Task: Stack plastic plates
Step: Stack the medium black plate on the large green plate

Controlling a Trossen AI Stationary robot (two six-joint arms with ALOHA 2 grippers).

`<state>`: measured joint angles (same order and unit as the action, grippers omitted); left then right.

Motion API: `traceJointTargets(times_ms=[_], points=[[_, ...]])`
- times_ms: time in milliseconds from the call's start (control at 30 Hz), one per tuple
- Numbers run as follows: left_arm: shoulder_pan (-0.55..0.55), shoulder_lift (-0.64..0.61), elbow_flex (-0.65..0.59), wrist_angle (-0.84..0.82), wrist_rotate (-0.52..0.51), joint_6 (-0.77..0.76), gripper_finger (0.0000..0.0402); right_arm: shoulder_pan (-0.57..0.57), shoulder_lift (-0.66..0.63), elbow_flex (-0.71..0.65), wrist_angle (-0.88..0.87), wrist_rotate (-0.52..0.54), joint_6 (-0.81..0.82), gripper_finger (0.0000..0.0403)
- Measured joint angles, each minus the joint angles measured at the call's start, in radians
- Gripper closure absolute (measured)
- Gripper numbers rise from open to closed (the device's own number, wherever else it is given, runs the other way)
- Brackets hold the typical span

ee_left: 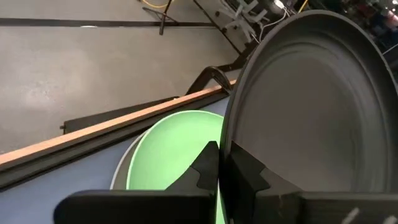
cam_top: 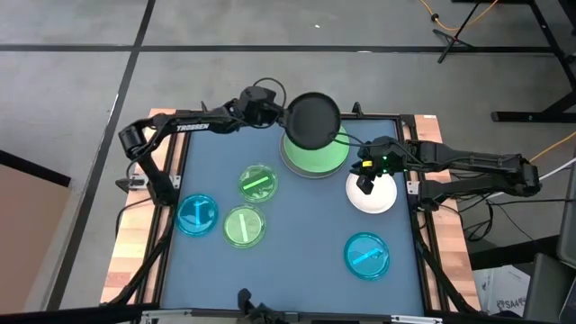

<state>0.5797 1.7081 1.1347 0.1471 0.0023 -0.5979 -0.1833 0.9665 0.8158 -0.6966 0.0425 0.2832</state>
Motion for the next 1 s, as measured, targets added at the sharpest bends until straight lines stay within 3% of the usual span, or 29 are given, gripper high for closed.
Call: traceJointTargets(times_ms=[533,833,1000], points=[[0.000,0.215,0.003,0.031,-0.011,-0.046,0.0392,0.000,0.000,0.000,0.001,0.001,0.000,0.0323],[-0.013,0.345,0.132,0.009,0.015,-0.048,0.0392,0.000,0.000,0.000,0.001,0.019,0.000,0.0323],[-0.013,0.348,0.174,-0.084,0.002,-0.008,0.0392,0.000,0.000,0.000,0.001,0.019,0.000,0.0323]])
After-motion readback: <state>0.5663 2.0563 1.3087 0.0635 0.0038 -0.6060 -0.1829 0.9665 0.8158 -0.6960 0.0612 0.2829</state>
